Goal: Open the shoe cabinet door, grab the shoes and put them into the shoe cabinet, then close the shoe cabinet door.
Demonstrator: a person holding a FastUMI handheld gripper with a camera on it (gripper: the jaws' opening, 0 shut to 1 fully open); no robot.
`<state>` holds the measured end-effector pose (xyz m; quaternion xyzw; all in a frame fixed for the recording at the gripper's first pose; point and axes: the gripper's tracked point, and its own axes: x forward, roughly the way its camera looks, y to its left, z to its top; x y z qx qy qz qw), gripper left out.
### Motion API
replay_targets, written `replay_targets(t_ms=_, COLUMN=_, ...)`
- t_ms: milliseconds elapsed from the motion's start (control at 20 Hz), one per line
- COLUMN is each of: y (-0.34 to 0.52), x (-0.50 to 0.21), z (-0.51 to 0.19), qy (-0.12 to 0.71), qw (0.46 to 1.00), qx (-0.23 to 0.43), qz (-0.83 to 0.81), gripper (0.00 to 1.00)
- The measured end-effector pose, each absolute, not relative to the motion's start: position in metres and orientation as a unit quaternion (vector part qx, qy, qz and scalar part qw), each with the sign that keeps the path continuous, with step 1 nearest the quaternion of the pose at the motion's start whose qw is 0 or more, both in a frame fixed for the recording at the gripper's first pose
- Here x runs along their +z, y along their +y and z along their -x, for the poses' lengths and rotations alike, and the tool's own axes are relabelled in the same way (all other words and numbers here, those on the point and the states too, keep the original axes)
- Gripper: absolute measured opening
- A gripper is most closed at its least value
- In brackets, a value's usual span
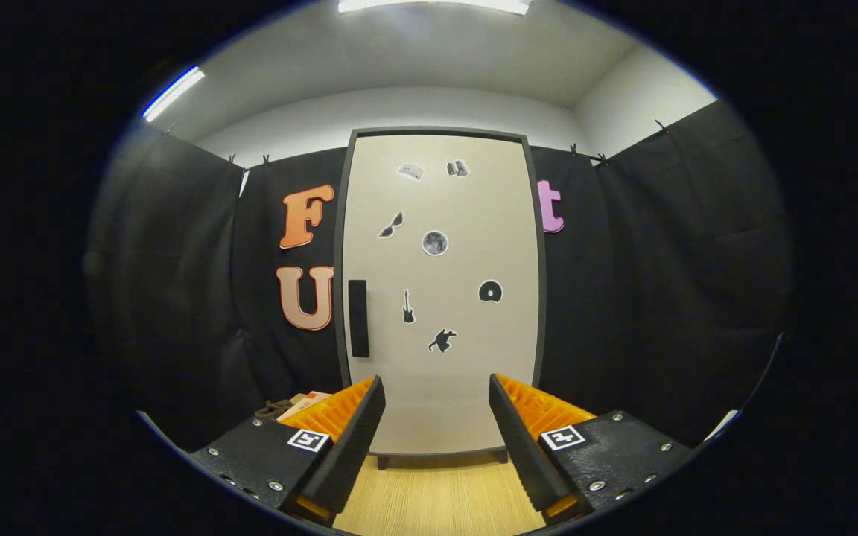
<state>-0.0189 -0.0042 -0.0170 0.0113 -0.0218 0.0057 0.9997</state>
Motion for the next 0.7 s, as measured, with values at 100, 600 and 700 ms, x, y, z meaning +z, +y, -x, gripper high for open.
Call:
replay_targets(t_ms=100, y=-0.012, x=-0.015, z=0.029, qy=-0.021, qw=1.0, qx=0.0, qz=-0.012, gripper=0.88)
replay_targets(t_ms=600, y=-0.006, x=-0.012, z=0.053, qy=-0.019, qw=1.0, qx=0.009, qz=-0.011, gripper=0.88)
replay_targets(t_ms=700, y=-0.002, x=-0.013, z=0.053, qy=-0.018, qw=1.0, qx=0.013, qz=-0.009, gripper=0.88)
